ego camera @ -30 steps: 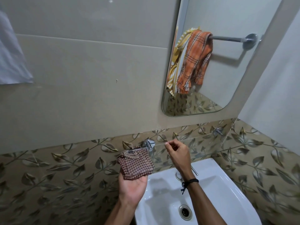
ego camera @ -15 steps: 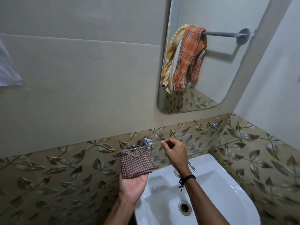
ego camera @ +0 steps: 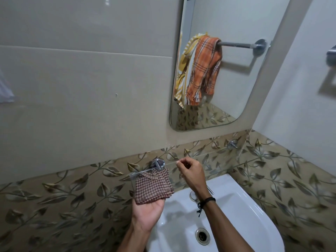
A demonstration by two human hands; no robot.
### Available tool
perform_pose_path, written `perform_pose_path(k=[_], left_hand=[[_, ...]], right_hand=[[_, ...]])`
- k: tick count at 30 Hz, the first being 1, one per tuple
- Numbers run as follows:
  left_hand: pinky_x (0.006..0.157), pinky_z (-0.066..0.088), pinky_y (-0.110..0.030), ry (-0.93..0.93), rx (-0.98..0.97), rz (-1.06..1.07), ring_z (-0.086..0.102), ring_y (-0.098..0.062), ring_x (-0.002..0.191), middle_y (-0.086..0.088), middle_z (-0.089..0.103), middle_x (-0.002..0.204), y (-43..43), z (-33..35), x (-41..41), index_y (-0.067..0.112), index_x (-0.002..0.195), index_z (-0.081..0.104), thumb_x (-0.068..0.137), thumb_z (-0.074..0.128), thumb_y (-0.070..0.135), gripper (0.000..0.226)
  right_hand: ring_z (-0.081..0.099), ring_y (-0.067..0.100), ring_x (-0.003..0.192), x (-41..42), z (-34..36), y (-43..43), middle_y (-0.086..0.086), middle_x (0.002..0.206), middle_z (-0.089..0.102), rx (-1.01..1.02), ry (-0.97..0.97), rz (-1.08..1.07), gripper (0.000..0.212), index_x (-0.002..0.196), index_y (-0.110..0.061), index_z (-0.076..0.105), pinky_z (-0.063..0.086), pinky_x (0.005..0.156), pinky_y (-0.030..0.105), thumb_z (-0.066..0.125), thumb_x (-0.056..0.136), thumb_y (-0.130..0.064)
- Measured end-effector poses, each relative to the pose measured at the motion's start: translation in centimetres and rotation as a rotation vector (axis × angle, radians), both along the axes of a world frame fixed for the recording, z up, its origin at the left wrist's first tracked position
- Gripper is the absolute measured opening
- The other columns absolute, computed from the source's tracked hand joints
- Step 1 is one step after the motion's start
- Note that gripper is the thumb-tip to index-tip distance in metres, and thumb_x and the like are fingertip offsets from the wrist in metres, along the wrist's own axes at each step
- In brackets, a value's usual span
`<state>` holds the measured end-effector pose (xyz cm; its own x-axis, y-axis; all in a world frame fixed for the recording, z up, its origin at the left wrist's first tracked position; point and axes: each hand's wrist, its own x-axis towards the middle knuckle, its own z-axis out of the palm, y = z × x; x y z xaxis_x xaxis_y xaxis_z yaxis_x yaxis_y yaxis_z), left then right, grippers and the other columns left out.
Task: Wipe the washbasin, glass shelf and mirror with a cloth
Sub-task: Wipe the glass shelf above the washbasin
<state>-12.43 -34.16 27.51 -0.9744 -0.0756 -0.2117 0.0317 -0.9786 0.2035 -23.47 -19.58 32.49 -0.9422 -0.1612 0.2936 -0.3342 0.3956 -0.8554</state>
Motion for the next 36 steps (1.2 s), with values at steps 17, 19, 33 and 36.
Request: perform_pose_path(k=[17, 19, 33, 36], left_hand=[[0.093, 0.055, -0.053, 0.156, 0.135, 0.088, 0.063, -0.034, 0.12, -0.014, 0.059, 0.141, -0.1, -2.2, -0.8, 0.003, 0.118, 0.072, 0.087, 0.059, 0.024, 0.039], [0.08, 0.06, -0.052, 0.123, 0.148, 0.104, 0.07, -0.038, 0.104, -0.02, 0.067, 0.126, 1.6, -0.8, -1.2, 0.001, 0.111, 0.071, 0.095, 0.052, 0.027, 0.036], [0.105, 0.046, -0.05, -0.052, 0.125, 0.058, 0.064, -0.038, 0.111, -0.024, 0.068, 0.121, 5.2, 2.5, -2.5, -0.005, 0.109, 0.071, 0.09, 0.047, 0.028, 0.045], [0.1, 0.049, -0.051, -0.053, 0.128, 0.029, 0.066, -0.038, 0.11, -0.022, 0.066, 0.127, 4.7, 1.4, -1.0, -0.003, 0.117, 0.067, 0.101, 0.041, 0.031, 0.045]], right_hand=[[0.062, 0.004, 0.056, -0.6, 0.3, -0.2, -0.005, 0.067, 0.071, -0.07, -0.06, 0.09, 0.011, 0.082, -0.019, 0.073, 0.051, 0.055, 0.022, 0.069, 0.092, -0.02], [0.06, 0.009, 0.055, -0.8, 0.4, 0.2, -0.003, 0.066, 0.07, -0.101, -0.087, 0.135, 0.012, 0.081, -0.018, 0.073, 0.052, 0.057, 0.028, 0.069, 0.092, -0.019], [0.063, 0.011, 0.062, -1.2, 0.8, 0.9, 0.002, 0.072, 0.072, -0.175, -0.159, 0.186, 0.01, 0.085, -0.013, 0.075, 0.052, 0.061, 0.028, 0.067, 0.092, -0.015], [0.063, 0.012, 0.06, -1.2, 0.7, 0.9, 0.002, 0.069, 0.071, -0.174, -0.163, 0.192, 0.011, 0.086, -0.01, 0.074, 0.051, 0.06, 0.026, 0.067, 0.093, -0.014]])
